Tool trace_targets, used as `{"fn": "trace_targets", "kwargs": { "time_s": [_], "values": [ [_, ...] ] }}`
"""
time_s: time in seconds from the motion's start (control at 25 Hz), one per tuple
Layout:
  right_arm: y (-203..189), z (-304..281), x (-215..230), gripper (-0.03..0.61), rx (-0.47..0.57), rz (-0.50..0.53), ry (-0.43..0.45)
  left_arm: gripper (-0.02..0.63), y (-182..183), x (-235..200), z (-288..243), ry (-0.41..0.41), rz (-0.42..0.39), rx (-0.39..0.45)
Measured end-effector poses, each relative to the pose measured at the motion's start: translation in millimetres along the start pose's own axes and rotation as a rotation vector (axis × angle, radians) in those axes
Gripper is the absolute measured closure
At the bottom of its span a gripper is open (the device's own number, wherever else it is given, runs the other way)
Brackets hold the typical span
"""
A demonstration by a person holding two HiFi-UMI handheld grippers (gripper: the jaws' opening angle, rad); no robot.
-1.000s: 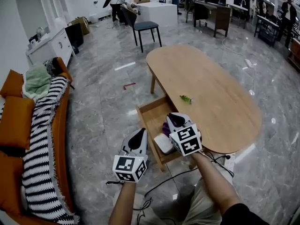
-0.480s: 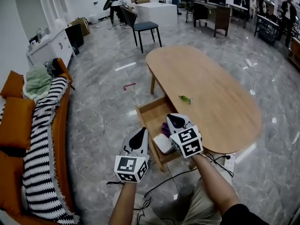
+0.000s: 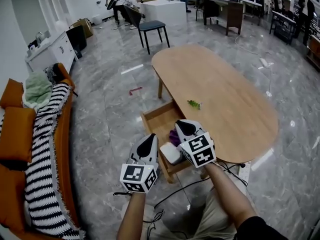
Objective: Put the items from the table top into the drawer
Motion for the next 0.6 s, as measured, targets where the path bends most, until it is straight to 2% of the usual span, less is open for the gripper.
{"fn": "trace_targets", "kwargs": {
  "time_s": [0.24,0.48,0.6],
  "values": [
    [-5.0,10.9,24.6,0.555,0.011,-0.054,-0.002,0.611,-0.5,12.2,-10.7,-0.017,0.002,-0.002],
    [-5.1,19.0,51.6,0.553,-0.015,-0.037,-0.022,0.611,-0.4,26.1,-27.9,-0.029,0.008,-0.001],
    [-5.6,19.3,69.5,0.509,-0.027,-0.055,-0.022,0.611,0.2,32.7,-37.3,-0.036,0.014,0.002]
  ]
}}
Point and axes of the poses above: the fingertips, and each gripper's own axes: z backward along the fingers, x to its right, y out of its top, the point moved 7 cm from there along z, backward along the fingers, and after that the axes turned 13 degrees about y, right-handed, at the moved point
